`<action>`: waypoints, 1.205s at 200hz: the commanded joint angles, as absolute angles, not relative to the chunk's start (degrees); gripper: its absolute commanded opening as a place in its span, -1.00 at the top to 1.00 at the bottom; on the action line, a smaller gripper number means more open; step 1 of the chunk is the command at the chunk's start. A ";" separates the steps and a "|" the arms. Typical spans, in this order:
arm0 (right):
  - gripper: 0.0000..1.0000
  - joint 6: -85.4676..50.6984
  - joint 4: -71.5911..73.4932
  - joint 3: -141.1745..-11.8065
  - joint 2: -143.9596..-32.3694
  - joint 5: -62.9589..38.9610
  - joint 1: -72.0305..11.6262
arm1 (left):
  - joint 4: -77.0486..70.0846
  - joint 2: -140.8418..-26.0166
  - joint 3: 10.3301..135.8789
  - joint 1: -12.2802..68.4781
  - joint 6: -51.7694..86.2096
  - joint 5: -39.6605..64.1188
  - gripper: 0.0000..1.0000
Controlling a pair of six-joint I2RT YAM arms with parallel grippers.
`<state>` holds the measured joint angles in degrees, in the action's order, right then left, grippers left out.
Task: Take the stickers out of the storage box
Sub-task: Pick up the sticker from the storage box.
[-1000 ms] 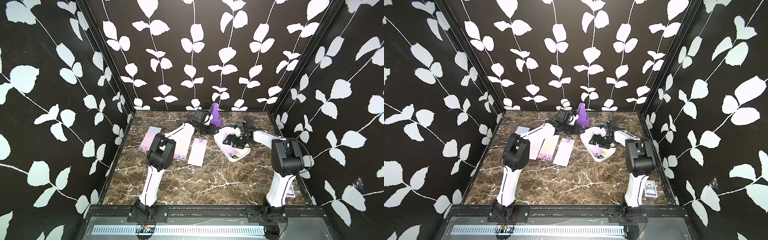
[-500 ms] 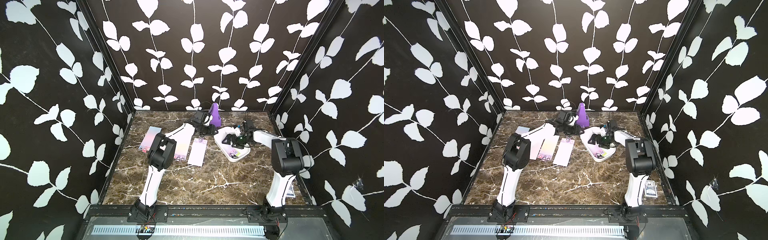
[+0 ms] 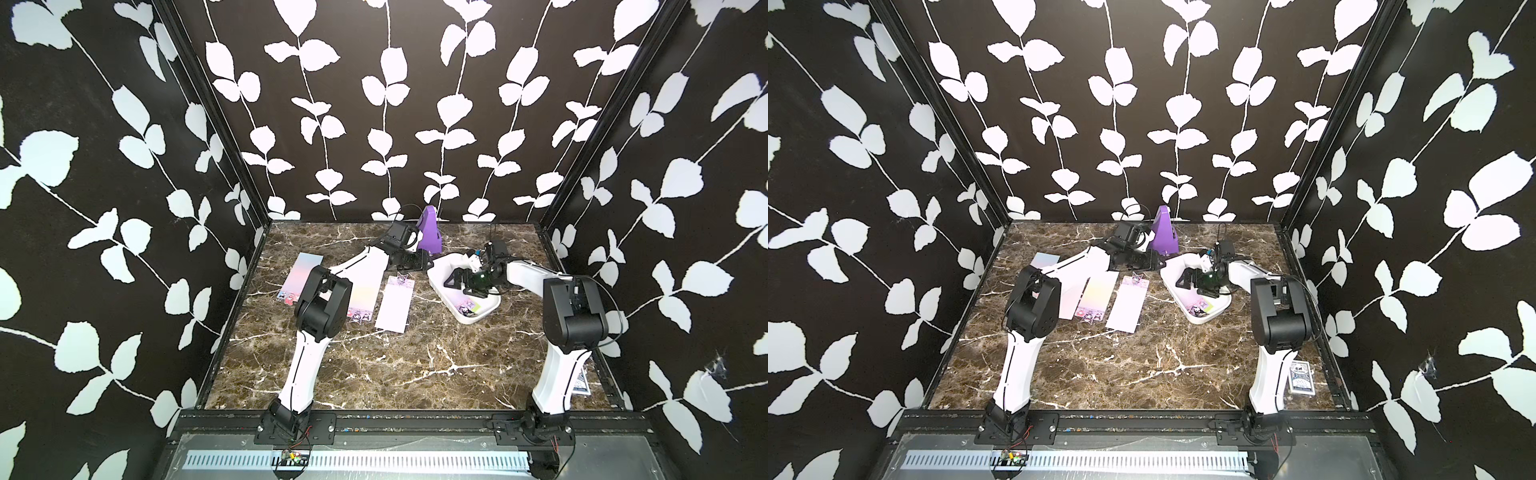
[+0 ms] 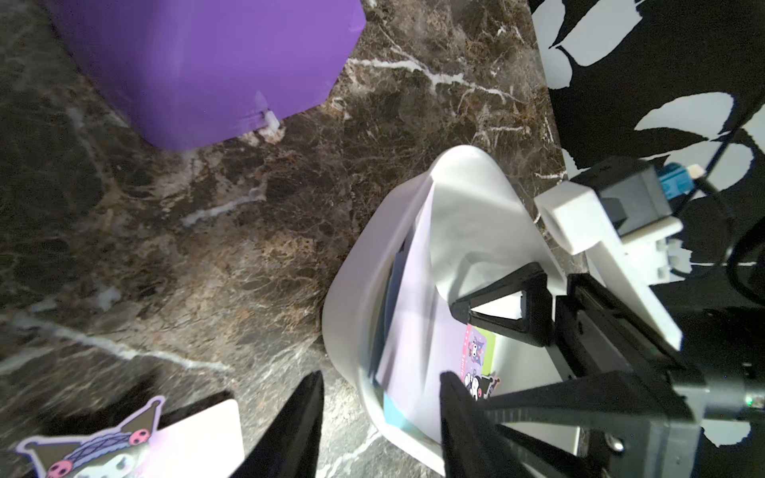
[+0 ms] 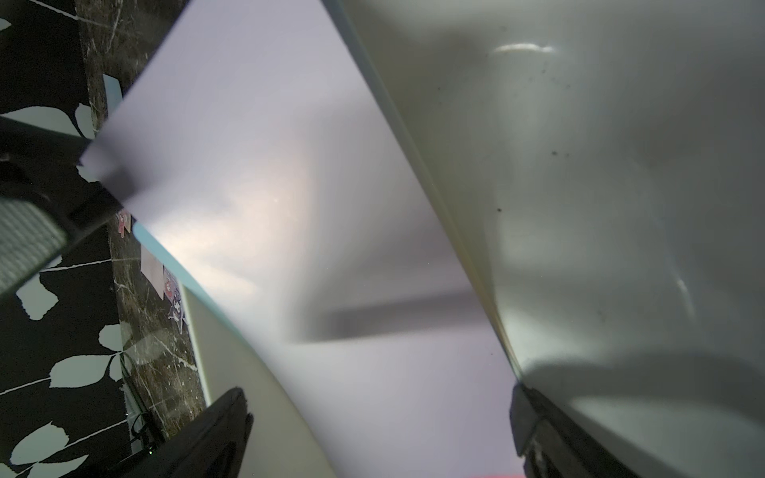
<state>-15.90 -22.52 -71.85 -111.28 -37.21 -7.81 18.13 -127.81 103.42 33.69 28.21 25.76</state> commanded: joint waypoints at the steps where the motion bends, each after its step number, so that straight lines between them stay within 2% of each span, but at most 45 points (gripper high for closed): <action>1: -0.99 -15.82 -23.31 -70.93 -114.34 -35.42 -7.73 | 18.54 -124.98 103.01 33.30 27.39 24.96 0.03; 30: -0.98 -15.87 -23.39 -71.01 -114.43 -35.51 -7.71 | 16.99 -125.58 103.63 33.35 28.65 25.75 0.04; 95: -0.98 -15.89 -23.70 -71.28 -114.47 -35.51 -7.69 | 16.05 -127.25 105.47 33.40 30.14 27.57 0.28; 213: -0.97 -15.94 -23.60 -71.33 -114.85 -35.68 -7.73 | 15.14 -129.81 107.38 33.92 31.82 29.63 0.35; 241: -0.97 -15.94 -23.66 -71.36 -115.05 -35.77 -7.72 | 14.85 -129.81 107.47 34.10 32.13 29.70 0.46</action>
